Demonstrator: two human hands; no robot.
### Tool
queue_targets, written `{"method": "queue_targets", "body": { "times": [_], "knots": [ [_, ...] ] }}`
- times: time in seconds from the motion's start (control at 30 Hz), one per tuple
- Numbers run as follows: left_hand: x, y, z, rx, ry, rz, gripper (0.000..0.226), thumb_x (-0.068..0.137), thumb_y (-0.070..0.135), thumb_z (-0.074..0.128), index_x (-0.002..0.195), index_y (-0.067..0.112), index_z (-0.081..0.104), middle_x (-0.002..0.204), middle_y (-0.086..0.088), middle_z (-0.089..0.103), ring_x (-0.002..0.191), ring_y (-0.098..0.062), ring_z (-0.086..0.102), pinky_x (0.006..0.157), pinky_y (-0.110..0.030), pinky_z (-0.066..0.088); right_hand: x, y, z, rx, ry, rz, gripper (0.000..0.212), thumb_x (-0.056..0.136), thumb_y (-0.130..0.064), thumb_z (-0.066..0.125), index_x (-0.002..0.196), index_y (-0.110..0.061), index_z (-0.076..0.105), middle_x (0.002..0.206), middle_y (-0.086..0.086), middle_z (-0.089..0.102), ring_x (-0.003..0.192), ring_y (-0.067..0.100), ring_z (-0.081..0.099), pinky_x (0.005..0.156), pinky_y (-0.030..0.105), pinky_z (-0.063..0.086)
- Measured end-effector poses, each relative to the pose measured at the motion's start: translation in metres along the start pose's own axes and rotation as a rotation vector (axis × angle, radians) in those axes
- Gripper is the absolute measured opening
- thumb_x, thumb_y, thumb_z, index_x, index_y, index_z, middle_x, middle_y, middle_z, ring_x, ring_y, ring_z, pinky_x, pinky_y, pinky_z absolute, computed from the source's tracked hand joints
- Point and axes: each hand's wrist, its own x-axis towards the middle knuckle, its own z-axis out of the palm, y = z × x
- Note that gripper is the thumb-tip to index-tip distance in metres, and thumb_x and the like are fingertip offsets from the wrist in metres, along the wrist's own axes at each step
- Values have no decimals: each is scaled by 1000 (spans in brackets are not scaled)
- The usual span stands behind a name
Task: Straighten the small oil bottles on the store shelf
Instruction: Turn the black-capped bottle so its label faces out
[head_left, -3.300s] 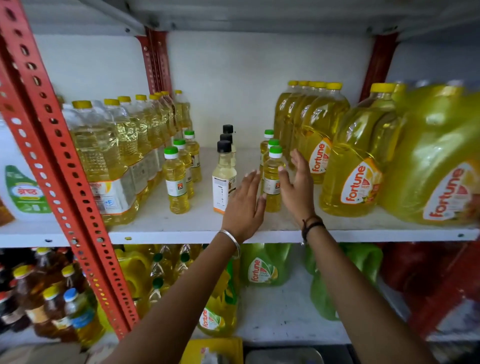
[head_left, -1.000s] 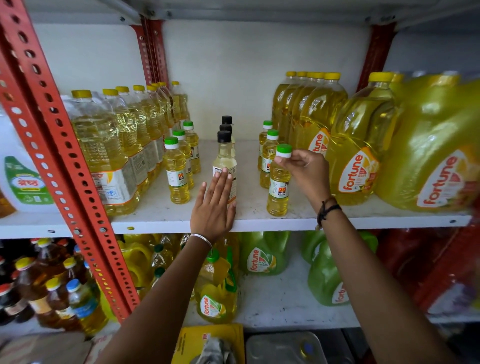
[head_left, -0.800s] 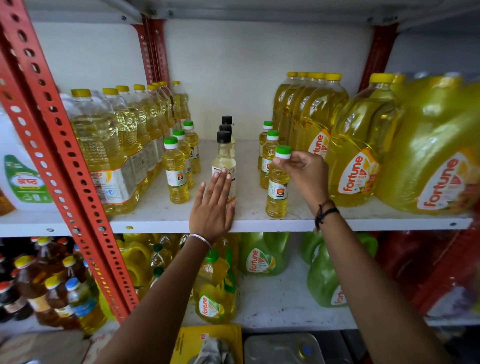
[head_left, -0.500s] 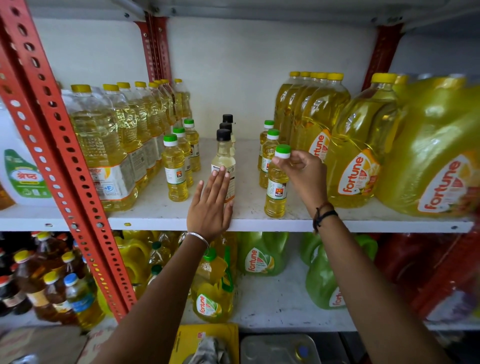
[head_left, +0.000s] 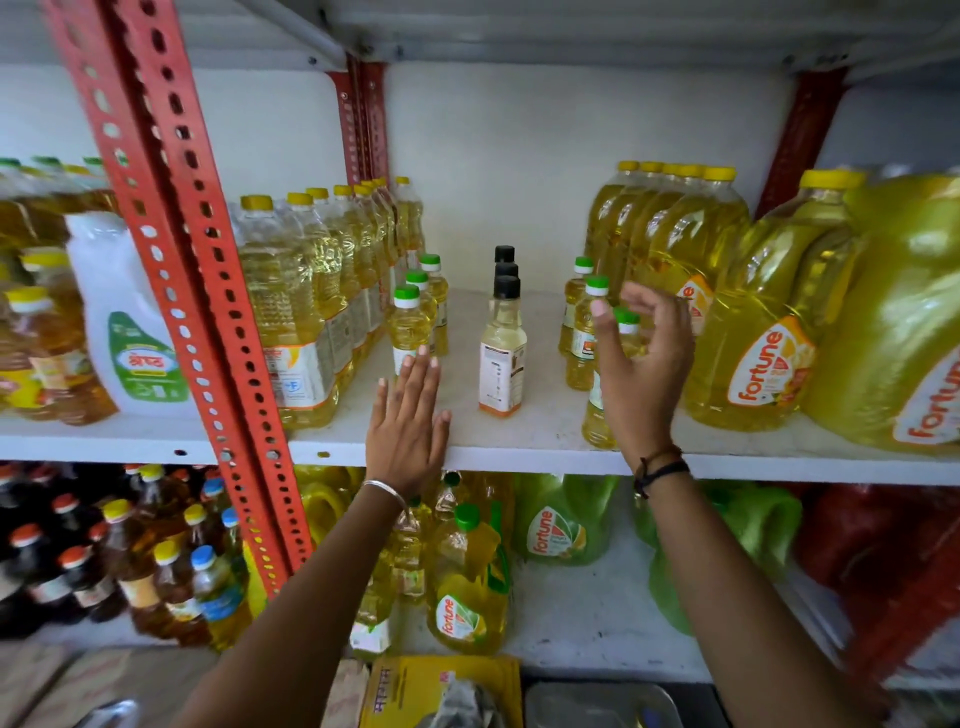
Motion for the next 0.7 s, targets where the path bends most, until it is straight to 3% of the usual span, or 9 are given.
{"method": "queue_targets", "body": {
  "times": [0.1,0.2,0.33,0.4,0.47,0.57,0.7],
  "knots": [
    [3,-23,-6,27,13,-3,61,96,32,28,150,7,16,158,-8,15,147,-15,0,118,-35,-7,-5,-6,30,85,-164,13,30,86,-35,58,105,-11,59,104,5,64,97,18,61,82,27,48],
    [4,-35,-7,31,2,-4,61,96,32,27,149,4,18,157,-11,16,147,-15,-2,118,-34,-6,-10,1,57,48,-312,117,30,91,-30,54,114,-12,54,116,7,62,105,16,58,87,30,48],
    [4,-37,-4,29,6,8,63,94,32,28,150,5,18,158,-9,12,147,-15,-1,118,-33,-6,2,14,86,58,-498,319,36,96,-15,45,130,-6,41,134,12,52,122,20,50,99,19,38],
    [3,-37,-4,23,14,13,63,94,32,28,150,6,16,158,-8,10,147,-15,-1,118,-33,-6,11,21,97,77,-575,403,38,93,-14,48,130,-8,44,133,14,55,122,24,52,108,35,39],
    [2,-38,-3,25,15,16,63,95,33,27,151,7,14,158,-7,9,147,-15,-1,117,-33,-7,15,28,104,88,-592,446,34,89,-11,55,123,-11,53,124,14,62,115,25,58,106,47,43],
    [3,-39,-1,28,15,25,63,94,33,27,150,7,16,158,-7,11,147,-16,0,117,-33,-8,17,24,103,154,-517,516,27,82,-2,63,109,-7,60,107,16,68,97,22,64,96,40,50],
    [1,-40,0,32,2,39,62,95,34,26,151,9,14,158,-7,11,147,-17,2,118,-34,-7,17,21,100,178,-463,524,36,76,-2,72,109,0,58,99,13,67,86,18,64,74,17,52]
  ]
}}
